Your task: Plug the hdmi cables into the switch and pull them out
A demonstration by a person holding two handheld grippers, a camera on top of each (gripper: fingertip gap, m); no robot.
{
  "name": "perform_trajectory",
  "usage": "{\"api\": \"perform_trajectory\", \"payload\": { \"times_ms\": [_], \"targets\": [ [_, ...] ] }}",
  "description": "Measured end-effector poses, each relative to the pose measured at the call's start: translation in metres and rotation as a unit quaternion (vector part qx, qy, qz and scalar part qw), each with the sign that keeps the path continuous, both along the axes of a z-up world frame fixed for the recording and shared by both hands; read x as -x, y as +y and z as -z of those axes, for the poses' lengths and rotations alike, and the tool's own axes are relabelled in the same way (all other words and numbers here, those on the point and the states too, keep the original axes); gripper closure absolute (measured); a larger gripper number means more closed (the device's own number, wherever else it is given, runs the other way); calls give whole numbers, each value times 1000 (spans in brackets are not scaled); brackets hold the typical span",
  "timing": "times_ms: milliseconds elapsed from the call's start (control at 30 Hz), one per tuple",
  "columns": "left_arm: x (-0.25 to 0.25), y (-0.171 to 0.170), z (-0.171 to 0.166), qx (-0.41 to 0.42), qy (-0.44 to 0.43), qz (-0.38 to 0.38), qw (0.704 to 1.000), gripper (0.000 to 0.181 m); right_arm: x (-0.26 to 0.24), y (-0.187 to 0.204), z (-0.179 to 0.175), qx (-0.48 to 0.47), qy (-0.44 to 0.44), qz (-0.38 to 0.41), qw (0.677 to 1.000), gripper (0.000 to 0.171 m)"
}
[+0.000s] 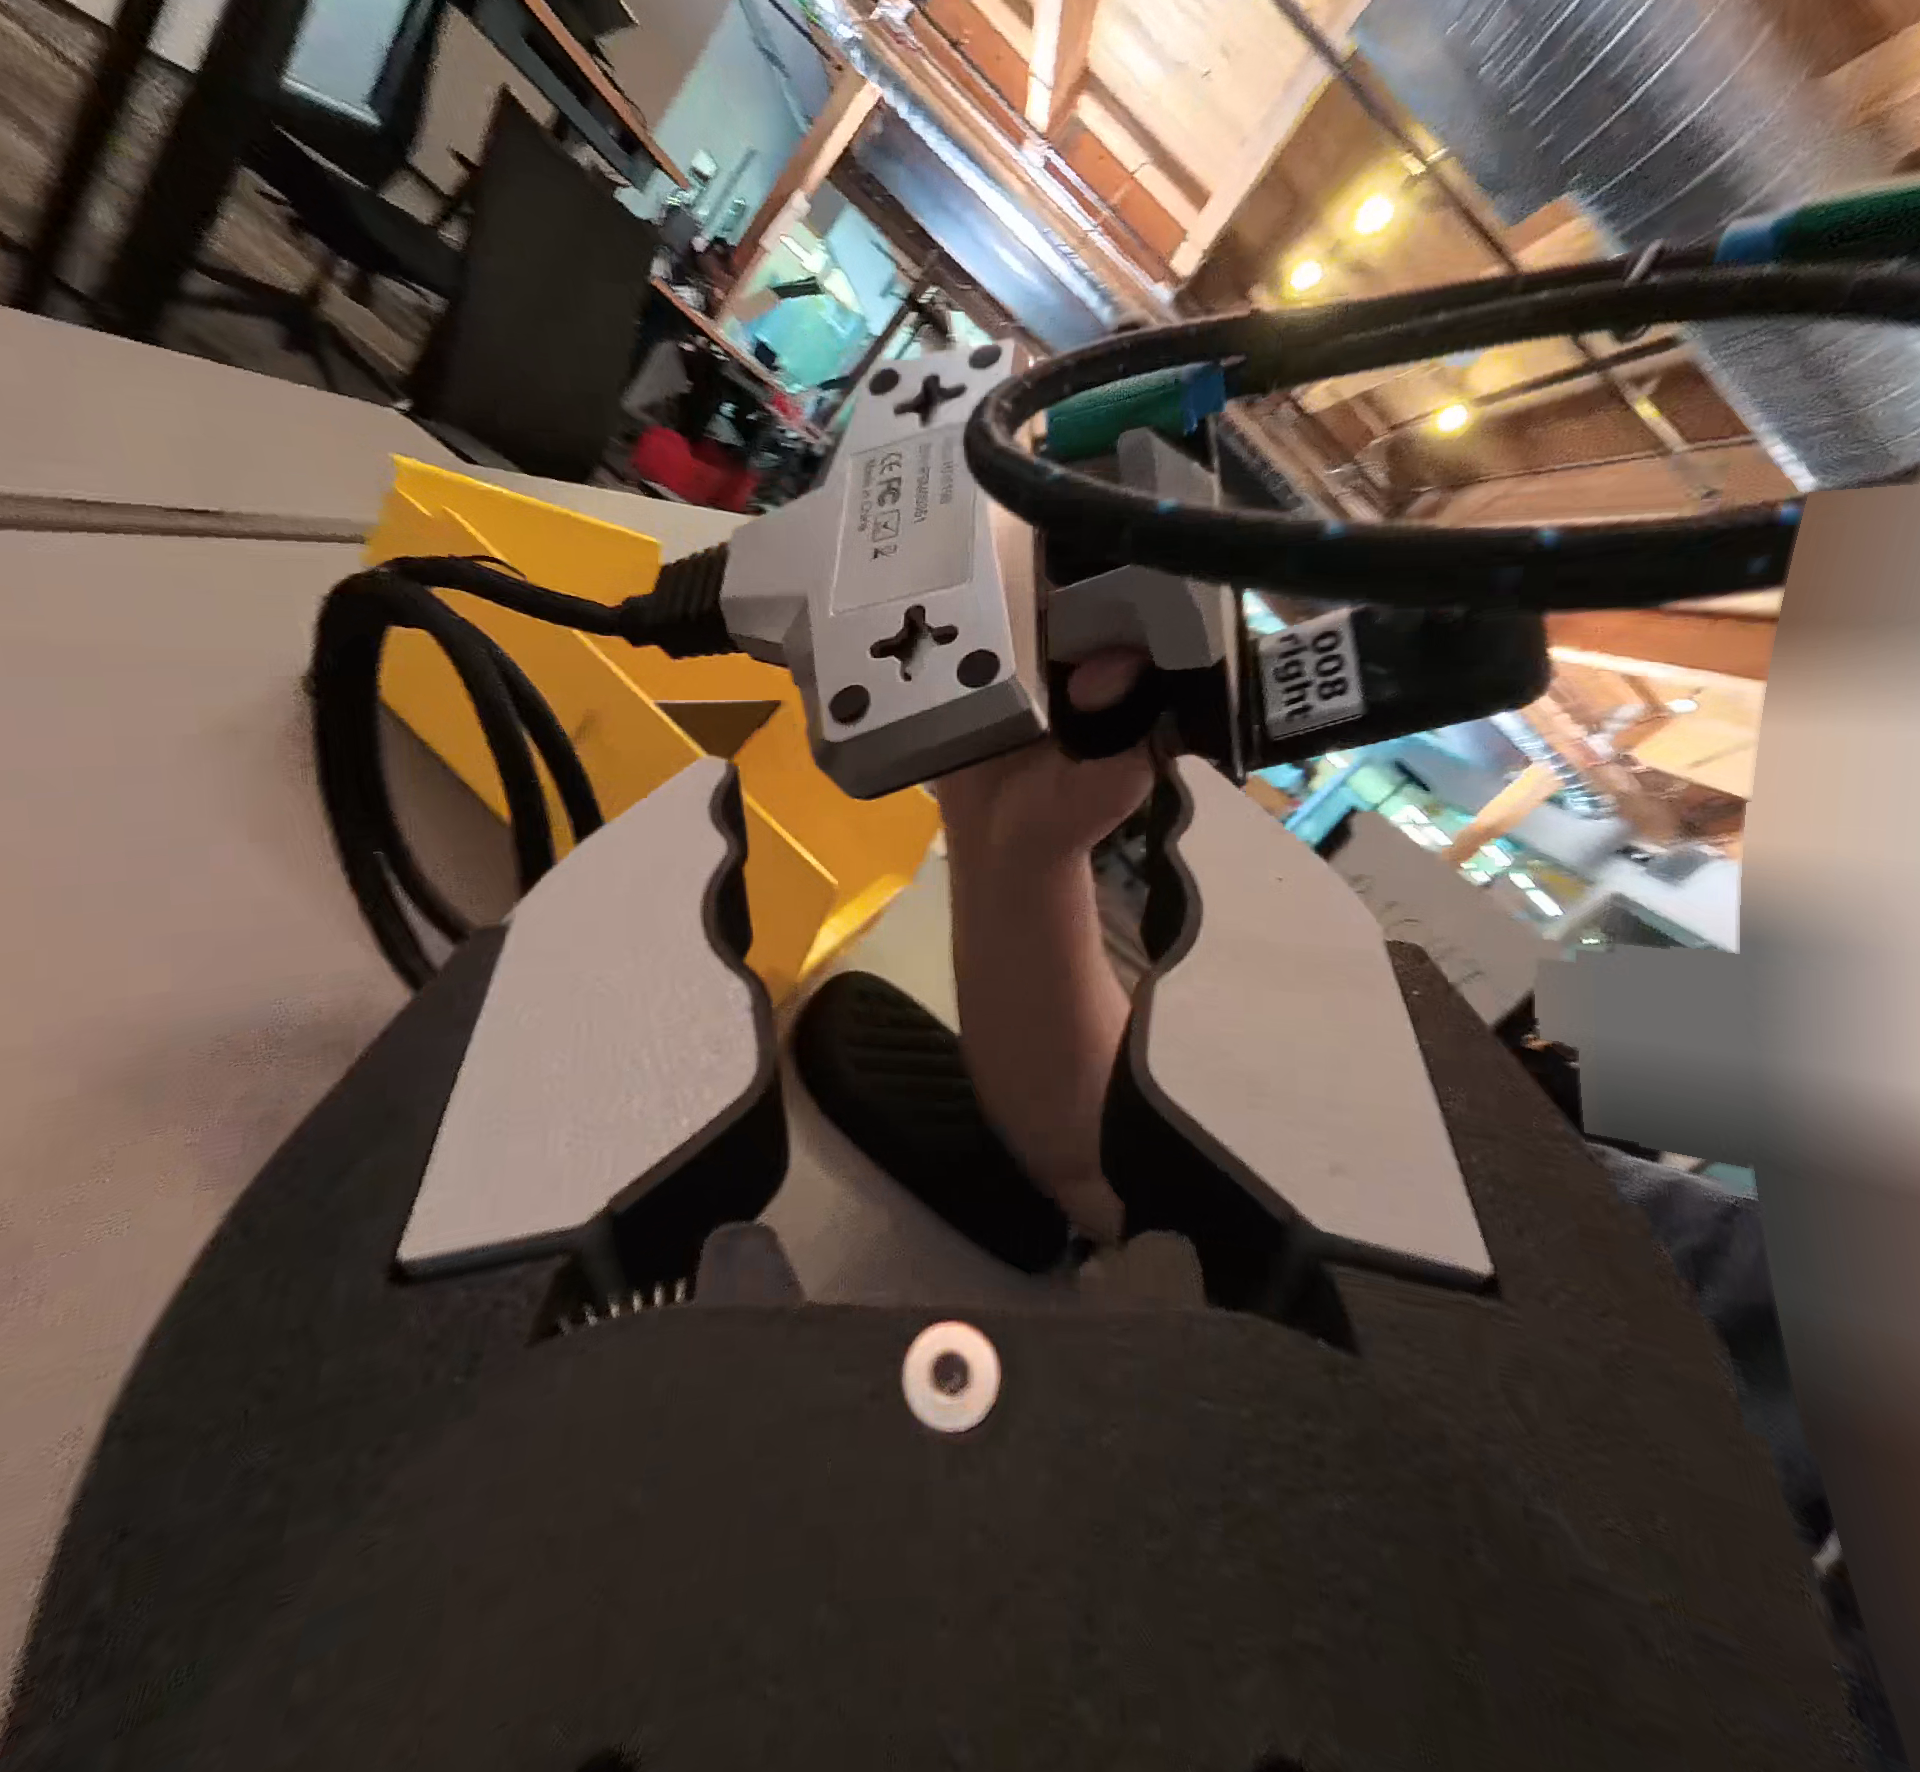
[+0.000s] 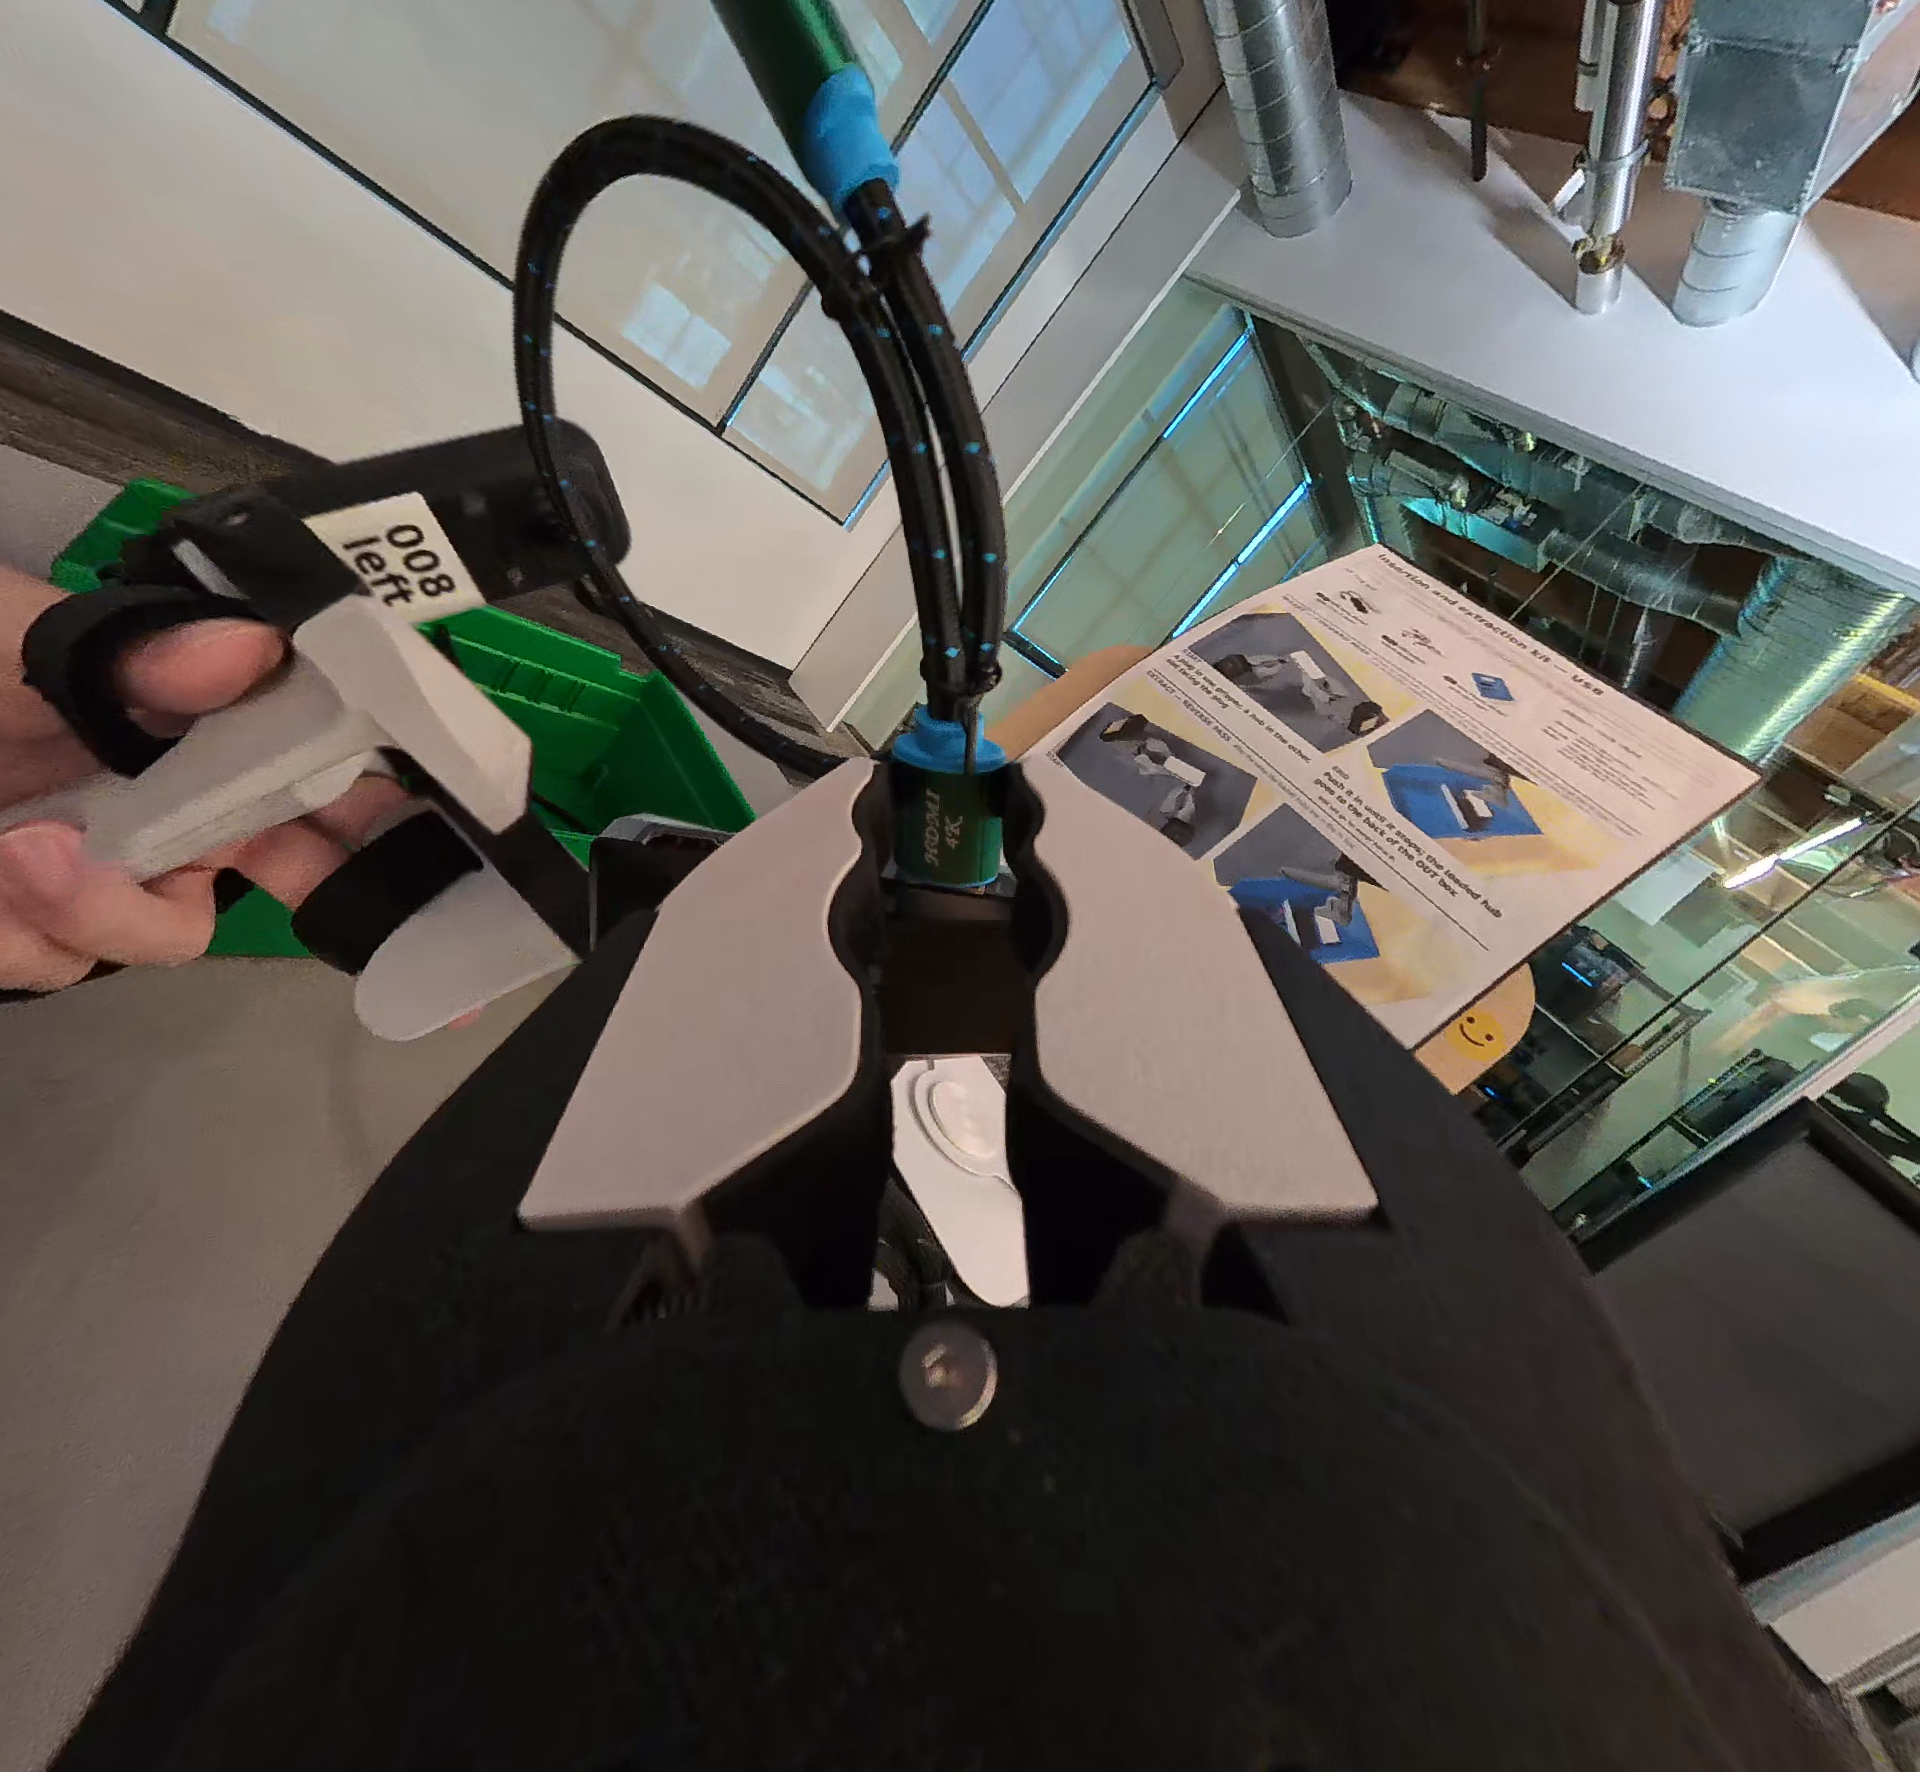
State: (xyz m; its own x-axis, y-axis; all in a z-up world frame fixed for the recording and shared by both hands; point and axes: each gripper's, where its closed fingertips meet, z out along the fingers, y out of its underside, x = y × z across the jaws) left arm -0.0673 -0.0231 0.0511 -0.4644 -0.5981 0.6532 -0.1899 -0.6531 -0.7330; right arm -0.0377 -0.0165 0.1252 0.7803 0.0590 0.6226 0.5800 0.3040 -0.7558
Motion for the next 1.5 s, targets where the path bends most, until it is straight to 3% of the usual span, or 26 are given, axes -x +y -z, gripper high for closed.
{"api": "perform_trajectory", "payload": {
  "times_ms": [267, 400, 533, 767, 933, 1100, 1200, 1333, 1500],
  "targets": [
    [-3, 8, 5, 84, 2, 12, 996, 112, 17, 0, 4, -12, -15, -23, 1000, 152],
    [0, 4, 0, 116, -18, 38, 992, 127, 28, 3, 10, -12, -27, -37, 999, 152],
    [0, 5, 1, 135, -26, 48, 989, 131, 32, 3, 11, -21, -34, -46, 998, 152],
    [3, 26, -4, 24, -52, -41, 998, 131, 31, 6, 13, 7, -18, -58, 998, 151],
    [16, 57, -23, -40, -99, -136, 985, 131, 18, 11, 9, 39, 27, -33, 998, 146],
    [31, 87, -36, -169, -118, -267, 941, 131, 28, 7, -3, 48, 62, -21, 997, 138],
    [37, 82, -46, -272, -132, -324, 897, 131, 38, 13, 5, 48, -14, 46, 998, 134],
    [45, 65, -61, -374, -161, -355, 842, 131, 25, 21, 18, 80, -84, 139, 983, 140],
    [52, 53, -72, -438, -177, -373, 799, 132, 7, 2, -13, 43, 46, 88, 994, 150]
  ]
}}
